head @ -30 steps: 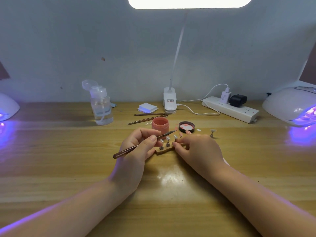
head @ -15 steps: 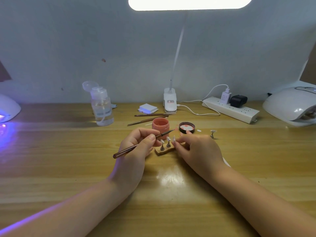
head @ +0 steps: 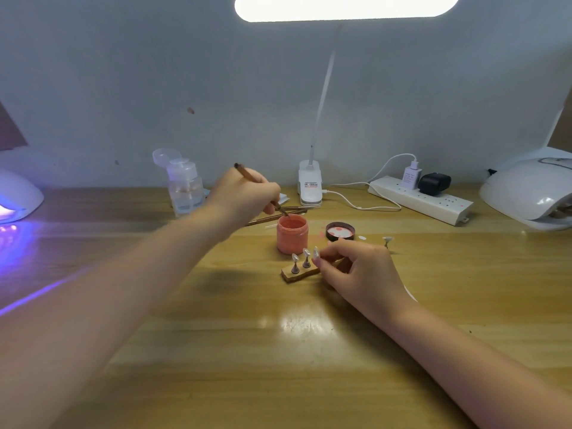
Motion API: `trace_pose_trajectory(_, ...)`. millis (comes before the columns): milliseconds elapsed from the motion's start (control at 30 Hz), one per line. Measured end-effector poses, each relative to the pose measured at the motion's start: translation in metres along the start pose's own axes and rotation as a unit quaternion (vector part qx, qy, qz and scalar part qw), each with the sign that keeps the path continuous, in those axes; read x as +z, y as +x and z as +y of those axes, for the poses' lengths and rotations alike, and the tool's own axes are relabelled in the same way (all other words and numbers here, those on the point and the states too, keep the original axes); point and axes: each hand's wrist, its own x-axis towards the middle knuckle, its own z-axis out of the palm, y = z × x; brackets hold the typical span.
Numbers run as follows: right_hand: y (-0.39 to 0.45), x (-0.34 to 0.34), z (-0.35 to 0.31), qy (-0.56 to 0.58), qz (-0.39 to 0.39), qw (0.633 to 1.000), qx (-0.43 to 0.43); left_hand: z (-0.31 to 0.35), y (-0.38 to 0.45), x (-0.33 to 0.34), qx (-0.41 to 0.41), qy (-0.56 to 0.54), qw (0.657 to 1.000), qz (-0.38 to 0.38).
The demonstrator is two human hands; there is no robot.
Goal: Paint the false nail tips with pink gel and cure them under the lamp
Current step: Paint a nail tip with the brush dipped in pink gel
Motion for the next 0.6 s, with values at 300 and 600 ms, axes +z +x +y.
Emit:
trace_pose_trajectory(300, 0.001, 0.002, 0.003, 0.002, 0.003, 1.0, 0.004, 0.015, 0.032, 0.022, -0.099, 0.14, 0.977, -0.131)
trace_pose_trajectory(600, 0.001, 0.001, 0.003, -0.006, -0.002, 1.0, -0.005, 0.015, 0.035, 0.02, -0.094, 0.091, 0.988, -0.084)
